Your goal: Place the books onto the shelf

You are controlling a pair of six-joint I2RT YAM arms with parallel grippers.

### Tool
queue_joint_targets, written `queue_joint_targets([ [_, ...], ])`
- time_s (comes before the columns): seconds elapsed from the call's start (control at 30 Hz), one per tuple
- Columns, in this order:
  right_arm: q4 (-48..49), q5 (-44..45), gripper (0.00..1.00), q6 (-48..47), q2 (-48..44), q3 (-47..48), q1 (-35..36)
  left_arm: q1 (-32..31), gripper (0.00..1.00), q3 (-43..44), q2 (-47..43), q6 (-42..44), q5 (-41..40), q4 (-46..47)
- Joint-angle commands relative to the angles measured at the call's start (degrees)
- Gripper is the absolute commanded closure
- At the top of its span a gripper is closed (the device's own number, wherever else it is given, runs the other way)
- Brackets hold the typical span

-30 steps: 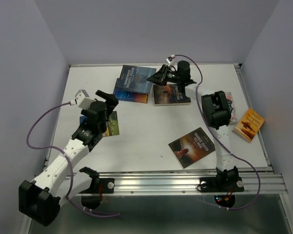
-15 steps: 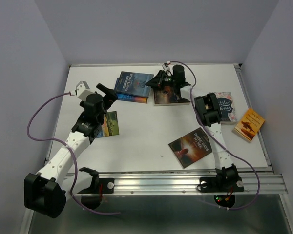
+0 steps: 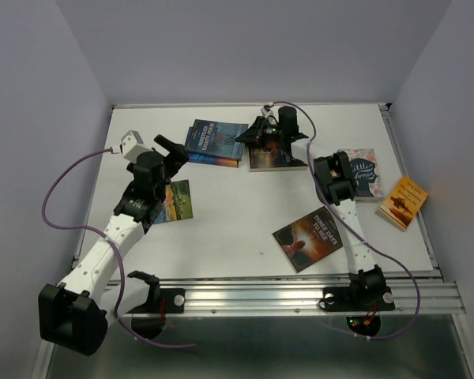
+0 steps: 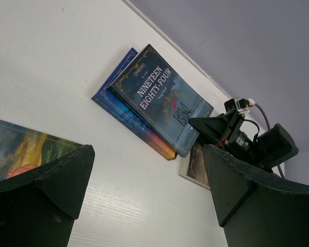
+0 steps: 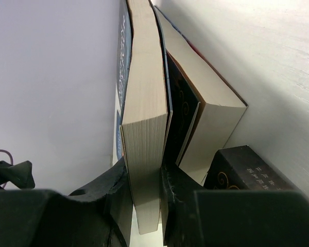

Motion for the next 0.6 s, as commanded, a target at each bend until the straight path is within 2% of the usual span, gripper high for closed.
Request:
queue_joint_targets([
  [0.0, -2.3, -3.9, 0.94, -2.1, 1.6, 4.0, 0.4, 0.4, 0.01, 0.7, -0.9, 1.6, 0.6, 1.2],
  [0.33, -3.2, -2.2, 0.86, -3.2, 1.8, 4.0, 1.0, 0.4, 0.01, 0.4, -0.8, 1.5, 0.9, 1.4],
  [0.57, -11.9, 1.4, 0.65, -11.1, 0.6, 4.3, 1.6, 0.4, 0.01, 1.1, -0.2, 2.7, 0.9, 1.3],
])
